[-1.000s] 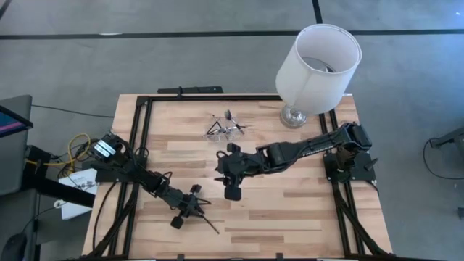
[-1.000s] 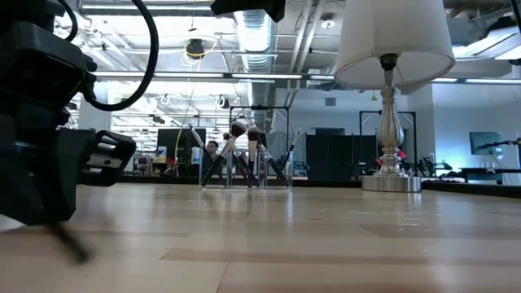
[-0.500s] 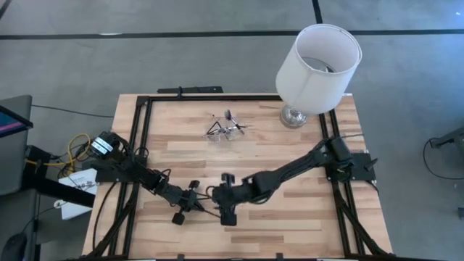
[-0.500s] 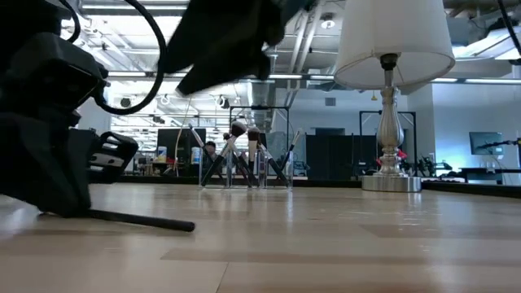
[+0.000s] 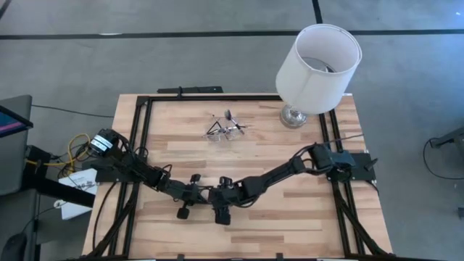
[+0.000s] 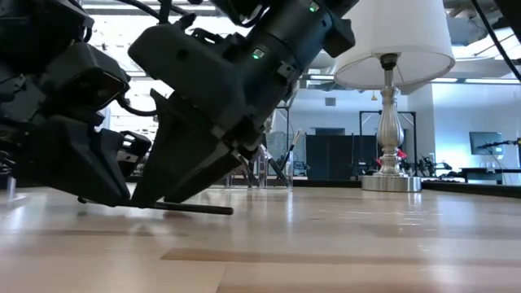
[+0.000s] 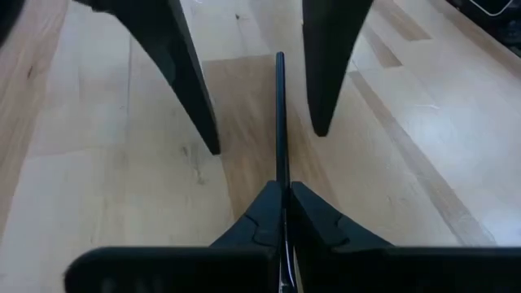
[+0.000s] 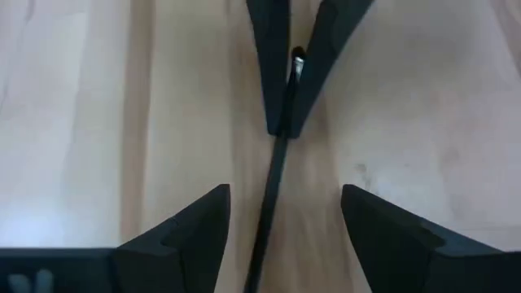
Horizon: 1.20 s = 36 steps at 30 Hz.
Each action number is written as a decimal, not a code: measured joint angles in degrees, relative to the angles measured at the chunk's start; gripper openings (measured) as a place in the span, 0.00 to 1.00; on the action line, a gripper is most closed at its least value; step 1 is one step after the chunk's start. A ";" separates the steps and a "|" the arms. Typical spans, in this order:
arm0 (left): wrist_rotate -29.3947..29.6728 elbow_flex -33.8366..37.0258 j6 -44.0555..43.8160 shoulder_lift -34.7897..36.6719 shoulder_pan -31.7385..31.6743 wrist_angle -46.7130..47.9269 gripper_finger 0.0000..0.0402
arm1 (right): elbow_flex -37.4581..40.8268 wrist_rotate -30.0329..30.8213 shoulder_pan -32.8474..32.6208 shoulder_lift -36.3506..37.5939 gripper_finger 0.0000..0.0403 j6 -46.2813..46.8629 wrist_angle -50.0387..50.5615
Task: Sort items
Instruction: Put the black eyeshadow brush into the transparent organizer
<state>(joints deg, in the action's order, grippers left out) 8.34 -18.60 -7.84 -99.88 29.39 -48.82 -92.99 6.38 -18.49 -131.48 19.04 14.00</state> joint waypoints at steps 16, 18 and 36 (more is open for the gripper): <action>4.34 -0.12 0.38 0.11 0.02 -1.91 0.04 | 0.00 -5.68 2.97 0.00 0.19 0.01 0.28; 4.38 -0.12 0.39 0.11 0.02 -2.80 0.04 | 0.00 -6.67 3.17 0.00 0.15 0.01 0.52; 14.72 -0.18 -5.42 3.00 0.04 -4.27 0.19 | -0.04 -5.47 3.53 1.18 0.03 -0.83 5.34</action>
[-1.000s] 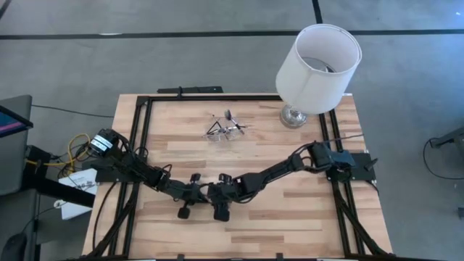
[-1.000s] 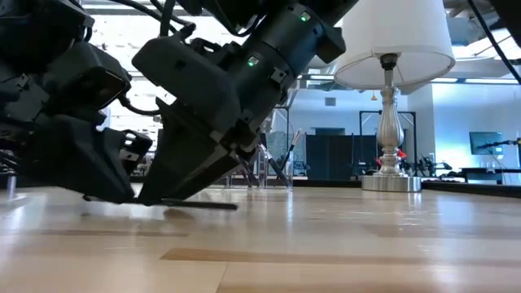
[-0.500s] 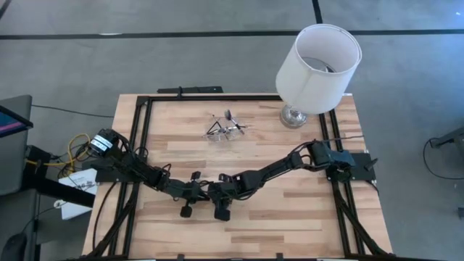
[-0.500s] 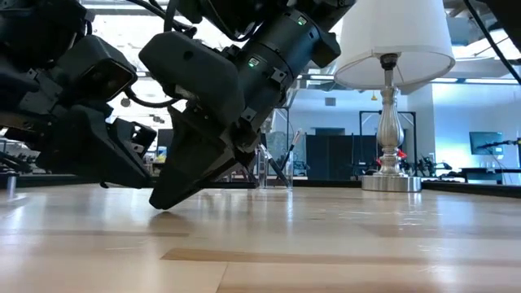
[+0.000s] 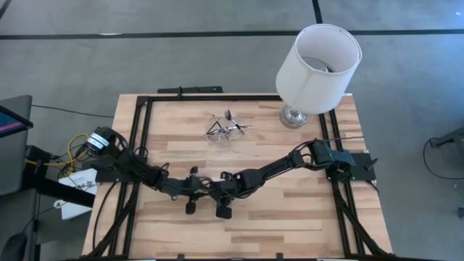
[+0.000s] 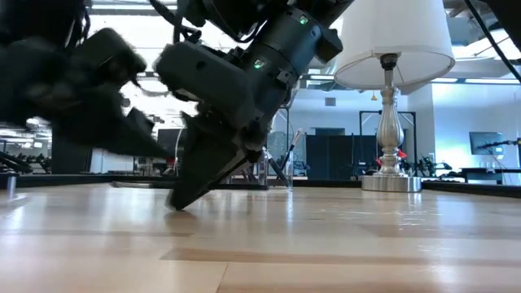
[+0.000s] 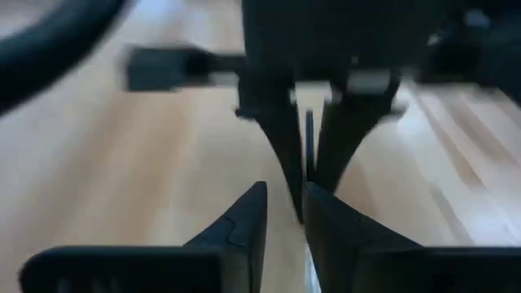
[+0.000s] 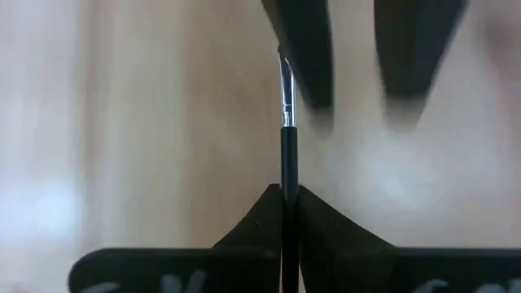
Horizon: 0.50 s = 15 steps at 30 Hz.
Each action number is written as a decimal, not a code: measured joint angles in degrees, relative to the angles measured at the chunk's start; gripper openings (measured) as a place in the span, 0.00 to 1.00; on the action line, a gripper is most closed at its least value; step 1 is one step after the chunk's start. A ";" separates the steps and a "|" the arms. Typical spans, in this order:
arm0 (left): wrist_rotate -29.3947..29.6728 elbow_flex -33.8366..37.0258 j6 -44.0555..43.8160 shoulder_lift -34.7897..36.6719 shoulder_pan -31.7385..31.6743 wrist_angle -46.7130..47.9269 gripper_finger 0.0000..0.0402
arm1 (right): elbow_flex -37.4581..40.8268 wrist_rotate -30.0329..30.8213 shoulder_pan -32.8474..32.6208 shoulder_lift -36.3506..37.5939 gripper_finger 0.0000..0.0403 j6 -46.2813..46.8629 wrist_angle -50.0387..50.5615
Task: Sort items
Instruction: Put the black eyeshadow brush into the transparent organizer
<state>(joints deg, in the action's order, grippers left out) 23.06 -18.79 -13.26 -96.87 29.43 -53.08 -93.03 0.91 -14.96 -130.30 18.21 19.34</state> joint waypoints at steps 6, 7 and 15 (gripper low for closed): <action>12.58 0.36 12.38 16.10 0.22 0.74 0.22 | 0.11 10.83 1.29 7.16 0.01 -1.50 13.31; 14.95 0.50 14.76 19.69 0.25 0.72 0.22 | 0.11 14.09 1.47 8.99 0.01 -1.75 15.26; 24.91 0.79 27.30 44.69 0.11 0.76 0.22 | 6.86 40.37 2.18 25.72 0.01 -7.00 13.45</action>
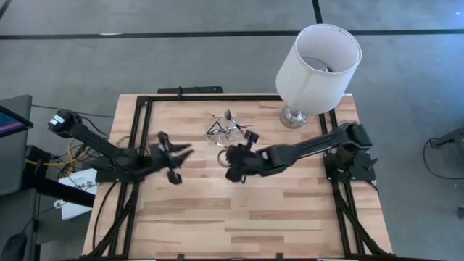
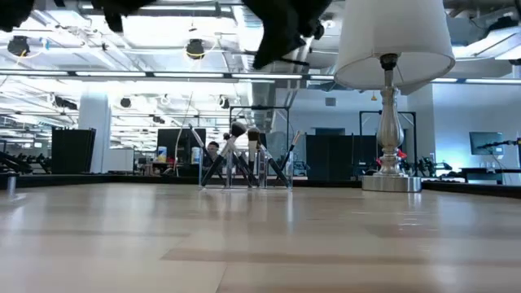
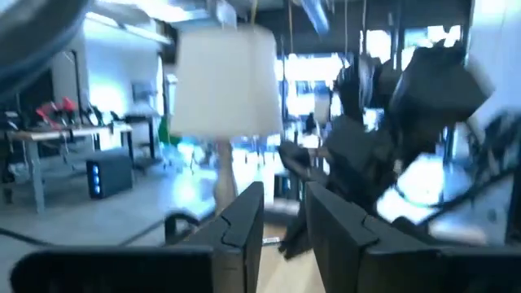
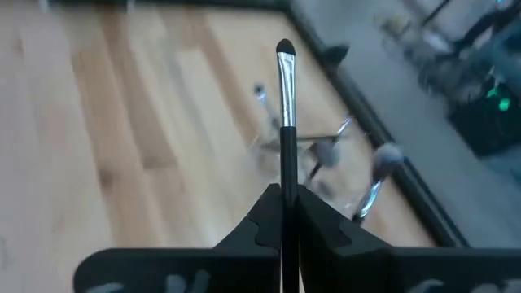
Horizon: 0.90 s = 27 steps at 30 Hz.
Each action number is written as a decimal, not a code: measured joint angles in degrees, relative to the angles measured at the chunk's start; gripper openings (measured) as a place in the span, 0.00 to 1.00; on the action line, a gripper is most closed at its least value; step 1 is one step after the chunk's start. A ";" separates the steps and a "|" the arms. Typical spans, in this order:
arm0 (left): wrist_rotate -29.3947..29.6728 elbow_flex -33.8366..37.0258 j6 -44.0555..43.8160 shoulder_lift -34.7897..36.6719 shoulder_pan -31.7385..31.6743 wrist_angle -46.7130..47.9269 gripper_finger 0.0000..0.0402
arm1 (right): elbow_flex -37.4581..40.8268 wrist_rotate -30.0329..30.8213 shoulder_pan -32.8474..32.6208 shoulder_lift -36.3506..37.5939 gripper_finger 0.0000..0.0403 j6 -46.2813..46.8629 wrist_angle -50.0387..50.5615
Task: Sort items
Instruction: Put the black eyeshadow brush into the transparent organizer
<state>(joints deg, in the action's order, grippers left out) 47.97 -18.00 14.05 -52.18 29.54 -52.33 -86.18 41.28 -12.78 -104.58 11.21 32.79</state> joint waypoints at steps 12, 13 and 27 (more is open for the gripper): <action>0.95 0.00 4.22 7.41 -0.09 2.89 0.22 | 35.50 -15.74 15.50 4.12 0.01 -16.25 -75.36; 1.04 0.00 4.49 7.15 -0.26 2.96 0.22 | 36.45 -17.95 17.16 2.50 0.01 -16.22 -79.10; 1.98 0.02 8.08 6.27 -3.69 3.73 0.22 | 34.21 -27.65 27.31 -12.39 0.02 -2.94 -92.01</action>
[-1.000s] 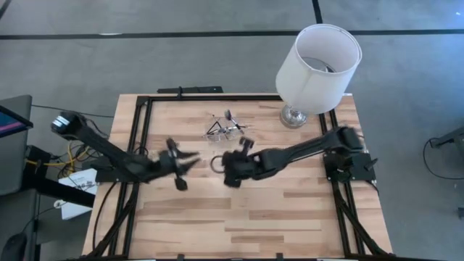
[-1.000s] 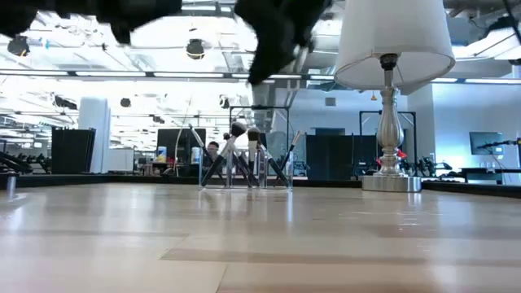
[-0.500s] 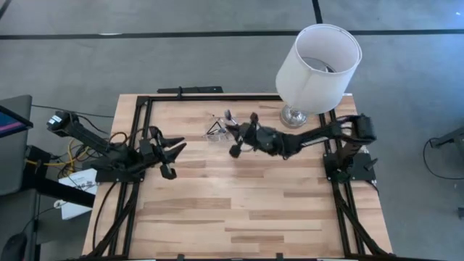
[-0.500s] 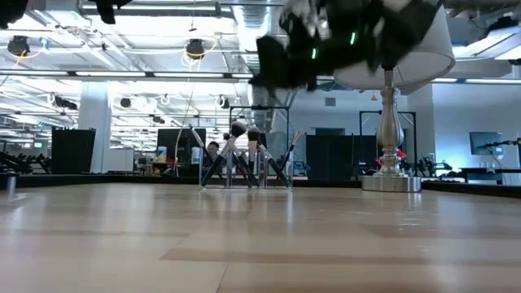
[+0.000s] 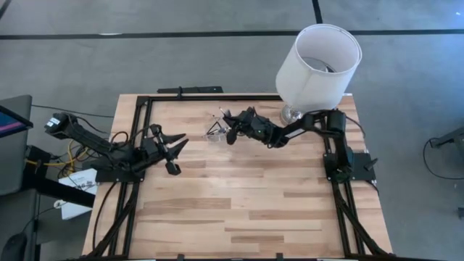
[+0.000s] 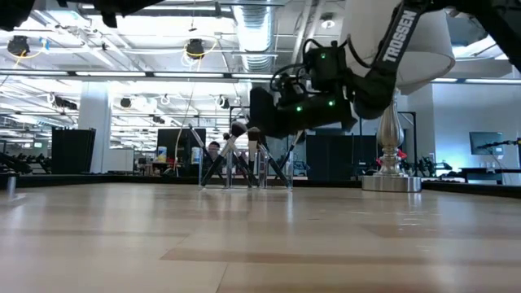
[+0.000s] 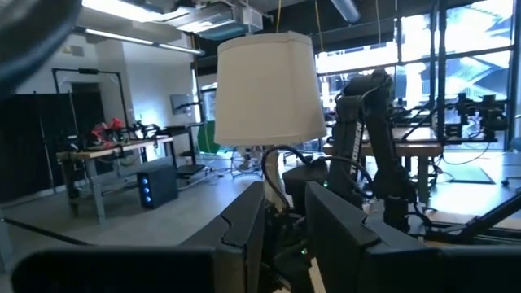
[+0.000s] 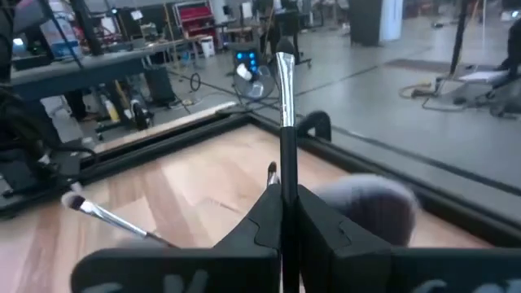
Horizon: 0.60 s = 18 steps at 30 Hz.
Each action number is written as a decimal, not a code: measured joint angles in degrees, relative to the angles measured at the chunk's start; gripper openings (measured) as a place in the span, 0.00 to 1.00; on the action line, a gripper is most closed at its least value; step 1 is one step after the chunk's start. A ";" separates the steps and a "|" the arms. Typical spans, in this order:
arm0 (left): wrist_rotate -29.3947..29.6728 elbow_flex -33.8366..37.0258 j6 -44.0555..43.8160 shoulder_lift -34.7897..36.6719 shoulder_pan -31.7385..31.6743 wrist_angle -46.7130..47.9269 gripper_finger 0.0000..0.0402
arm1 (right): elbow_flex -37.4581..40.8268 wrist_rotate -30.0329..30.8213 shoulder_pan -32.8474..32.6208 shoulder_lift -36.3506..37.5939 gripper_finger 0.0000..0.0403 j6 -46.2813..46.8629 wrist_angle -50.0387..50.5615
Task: Sort items
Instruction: Put the black eyeshadow brush into the transparent organizer
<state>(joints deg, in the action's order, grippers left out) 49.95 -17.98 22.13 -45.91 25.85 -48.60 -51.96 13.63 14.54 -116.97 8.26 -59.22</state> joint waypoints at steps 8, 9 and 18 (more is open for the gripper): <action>-0.01 0.00 -0.04 0.00 -0.57 0.18 0.22 | -0.04 1.30 -0.02 -0.15 0.08 -5.00 -0.03; -0.02 0.00 -0.04 0.00 -0.57 0.18 0.22 | -0.04 1.72 -0.06 -0.15 0.08 -5.30 -0.01; -0.02 0.00 -0.07 0.00 -0.57 0.20 0.22 | -0.04 1.77 -0.63 -0.15 0.08 -8.75 -0.02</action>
<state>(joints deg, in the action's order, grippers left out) 49.93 -17.98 22.06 -45.91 25.28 -48.40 -52.01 15.40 13.91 -117.12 -0.49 -59.23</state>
